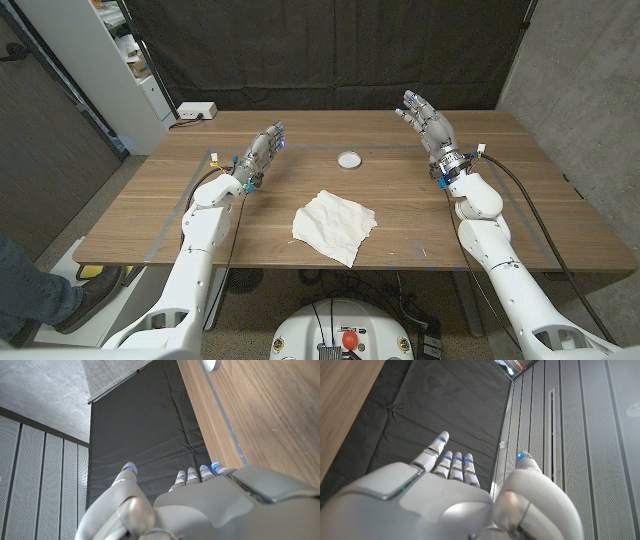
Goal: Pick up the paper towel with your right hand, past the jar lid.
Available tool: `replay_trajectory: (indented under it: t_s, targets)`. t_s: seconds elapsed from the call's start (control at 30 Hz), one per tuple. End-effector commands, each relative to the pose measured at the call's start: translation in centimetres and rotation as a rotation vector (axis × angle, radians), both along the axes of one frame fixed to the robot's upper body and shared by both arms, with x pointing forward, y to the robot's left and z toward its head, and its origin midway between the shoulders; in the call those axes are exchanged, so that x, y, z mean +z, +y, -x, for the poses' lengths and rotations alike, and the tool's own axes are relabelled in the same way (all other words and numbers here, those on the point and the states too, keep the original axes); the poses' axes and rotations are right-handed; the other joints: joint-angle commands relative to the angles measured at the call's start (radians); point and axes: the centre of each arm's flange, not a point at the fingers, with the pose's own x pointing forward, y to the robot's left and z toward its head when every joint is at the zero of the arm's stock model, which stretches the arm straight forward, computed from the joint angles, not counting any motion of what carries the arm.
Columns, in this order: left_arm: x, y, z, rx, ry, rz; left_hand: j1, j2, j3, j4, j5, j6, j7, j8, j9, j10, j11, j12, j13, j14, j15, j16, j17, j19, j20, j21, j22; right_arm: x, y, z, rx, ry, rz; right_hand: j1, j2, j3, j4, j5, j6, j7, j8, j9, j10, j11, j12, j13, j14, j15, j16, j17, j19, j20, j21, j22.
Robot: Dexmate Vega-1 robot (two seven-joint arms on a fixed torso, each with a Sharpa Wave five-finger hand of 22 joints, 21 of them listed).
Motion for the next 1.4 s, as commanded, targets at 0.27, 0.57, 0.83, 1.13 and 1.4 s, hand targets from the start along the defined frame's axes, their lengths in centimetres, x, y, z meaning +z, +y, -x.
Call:
replay_trajectory:
  t_s: [0.27, 0.57, 0.83, 1.13, 1.4]
  targets:
    - [-0.1, -0.1, 0.1, -0.007, -0.007, -0.009, 0.001, 0.009, 0.003, -0.008, 0.0, 0.006, -0.001, 0.006, 0.003, -0.008, 0.006, 0.004, 0.006, -0.029, 0.007, 0.0, 0.004, -0.069, 0.009, 0.0, 0.002, 0.3, 1.1, 1.8, -0.013, -0.062, 0.07, 0.023, -0.003, 0.004, -0.015, 0.005, 0.002, -0.007, 0.003, 0.003, 0.009, -0.003, 0.003, 0.002, 0.01, 0.003, 0.003, -0.002, 0.009, 0.004, -0.005, 0.003]
    - [-0.2, -0.2, 0.2, -0.006, -0.005, -0.011, 0.0, 0.01, 0.003, -0.009, 0.0, 0.007, 0.0, 0.006, 0.003, -0.007, 0.004, 0.004, 0.006, -0.03, 0.007, -0.001, 0.004, -0.072, 0.009, 0.0, 0.002, 0.5, 1.3, 2.4, -0.023, -0.086, 0.096, 0.032, -0.003, 0.006, -0.021, 0.006, 0.005, -0.01, 0.004, 0.003, 0.012, -0.004, 0.003, 0.002, 0.008, 0.0, 0.001, -0.005, 0.009, 0.004, -0.006, 0.003]
    - [0.0, -0.5, 0.1, -0.012, -0.003, -0.027, 0.0, 0.011, 0.002, -0.01, 0.0, 0.007, -0.002, 0.006, 0.003, -0.007, 0.005, 0.004, 0.006, -0.03, 0.006, 0.0, 0.004, -0.073, 0.009, 0.001, 0.002, 0.8, 1.4, 3.3, -0.106, -0.135, 0.164, 0.039, -0.004, 0.007, -0.027, 0.008, 0.005, -0.014, 0.003, 0.003, 0.012, -0.008, 0.002, 0.002, 0.008, -0.004, 0.001, -0.007, 0.012, 0.003, -0.006, 0.003]
    - [0.2, -0.7, -0.2, -0.017, 0.0, -0.034, -0.001, 0.012, 0.002, -0.011, 0.0, 0.007, 0.0, 0.006, 0.003, -0.007, 0.003, 0.004, 0.006, -0.029, 0.007, 0.0, 0.004, -0.074, 0.01, 0.001, 0.003, 0.9, 1.6, 4.0, -0.101, -0.159, 0.168, 0.046, -0.007, 0.007, -0.033, 0.009, 0.005, -0.016, 0.002, 0.003, 0.015, -0.01, 0.002, 0.002, 0.013, -0.001, 0.002, -0.01, 0.02, 0.004, -0.004, 0.003]
    - [0.4, -0.8, -0.3, -0.019, 0.002, -0.046, -0.002, 0.013, 0.001, -0.012, 0.0, 0.008, -0.002, 0.006, 0.003, -0.008, 0.005, 0.003, 0.006, -0.03, 0.007, 0.0, 0.004, -0.077, 0.012, 0.0, 0.003, 0.9, 2.1, 4.5, -0.094, -0.178, 0.178, 0.049, -0.009, 0.007, -0.036, 0.01, 0.009, -0.017, 0.003, 0.004, 0.023, -0.007, 0.004, 0.002, 0.021, -0.004, 0.005, -0.011, 0.031, 0.003, -0.002, 0.002]
